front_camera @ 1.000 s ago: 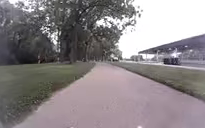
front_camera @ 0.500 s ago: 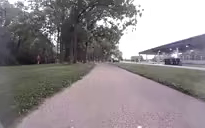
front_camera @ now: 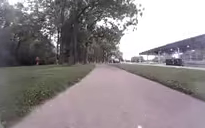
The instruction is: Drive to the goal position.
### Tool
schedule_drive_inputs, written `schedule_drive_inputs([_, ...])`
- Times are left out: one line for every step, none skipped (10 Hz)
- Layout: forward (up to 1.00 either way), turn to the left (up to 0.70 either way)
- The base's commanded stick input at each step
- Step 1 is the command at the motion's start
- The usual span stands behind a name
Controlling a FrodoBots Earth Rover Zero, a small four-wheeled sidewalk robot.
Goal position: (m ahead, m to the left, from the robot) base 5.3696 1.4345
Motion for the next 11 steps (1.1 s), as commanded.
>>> schedule_drive_inputs([0.7,0.0])
schedule_drive_inputs([0.7,0.0])
schedule_drive_inputs([0.7,0.0])
schedule_drive_inputs([0.7,0.0])
schedule_drive_inputs([0.7,0.0])
schedule_drive_inputs([0.7,0.0])
schedule_drive_inputs([0.7,0.0])
schedule_drive_inputs([0.7,-0.02])
schedule_drive_inputs([0.7,-0.06])
schedule_drive_inputs([0.7,-0.11])
schedule_drive_inputs([0.7,-0.11])
